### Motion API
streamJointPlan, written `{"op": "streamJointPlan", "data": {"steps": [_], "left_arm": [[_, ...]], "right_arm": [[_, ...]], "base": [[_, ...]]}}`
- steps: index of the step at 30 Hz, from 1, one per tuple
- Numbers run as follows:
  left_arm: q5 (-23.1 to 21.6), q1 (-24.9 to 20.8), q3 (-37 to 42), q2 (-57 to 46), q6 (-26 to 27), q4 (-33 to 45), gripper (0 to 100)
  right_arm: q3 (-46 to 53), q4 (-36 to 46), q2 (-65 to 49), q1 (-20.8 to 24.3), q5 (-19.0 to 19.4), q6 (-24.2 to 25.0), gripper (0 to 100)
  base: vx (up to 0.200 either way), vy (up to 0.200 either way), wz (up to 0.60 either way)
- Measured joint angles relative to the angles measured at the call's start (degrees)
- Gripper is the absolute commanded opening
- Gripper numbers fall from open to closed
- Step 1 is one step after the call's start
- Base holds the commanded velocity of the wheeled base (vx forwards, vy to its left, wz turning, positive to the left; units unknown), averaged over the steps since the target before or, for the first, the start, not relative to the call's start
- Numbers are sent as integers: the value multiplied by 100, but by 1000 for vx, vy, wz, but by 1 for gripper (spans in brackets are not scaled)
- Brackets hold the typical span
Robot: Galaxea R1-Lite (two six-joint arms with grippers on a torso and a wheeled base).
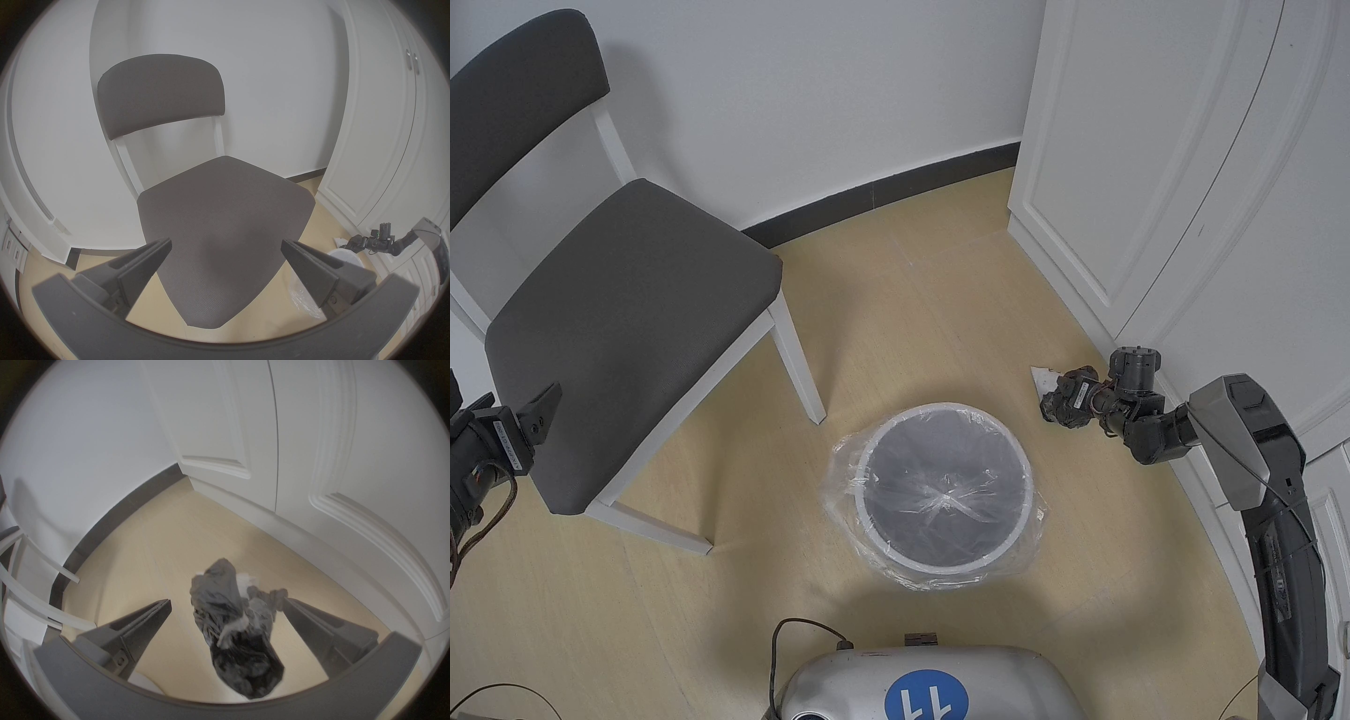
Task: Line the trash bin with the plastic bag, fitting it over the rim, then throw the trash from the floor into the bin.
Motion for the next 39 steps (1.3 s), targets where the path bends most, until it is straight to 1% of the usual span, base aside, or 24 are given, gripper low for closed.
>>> {"op": "streamJointPlan", "data": {"steps": [8, 16, 35, 36, 39], "left_arm": [[-2, 10, 20, 0, 6, 1, 100], [0, 15, 38, 0, 0, 0, 100], [0, 76, 33, -52, 12, 0, 100], [0, 79, 33, -55, 12, 1, 100], [-2, 87, 30, -60, 11, 1, 100]], "right_arm": [[-783, -430, 722, 27, -49, 35, 100], [-1012, -1175, 1346, 137, -44, 38, 100], [-1036, -1251, 1602, 165, -54, 144, 100], [-1036, -1251, 1604, 162, -54, 144, 0], [-1036, -1251, 1607, 151, -49, 152, 0]], "base": [[0, 0, 0], [0, 0, 0], [0, 0, 0], [0, 0, 0], [0, 0, 0]]}}
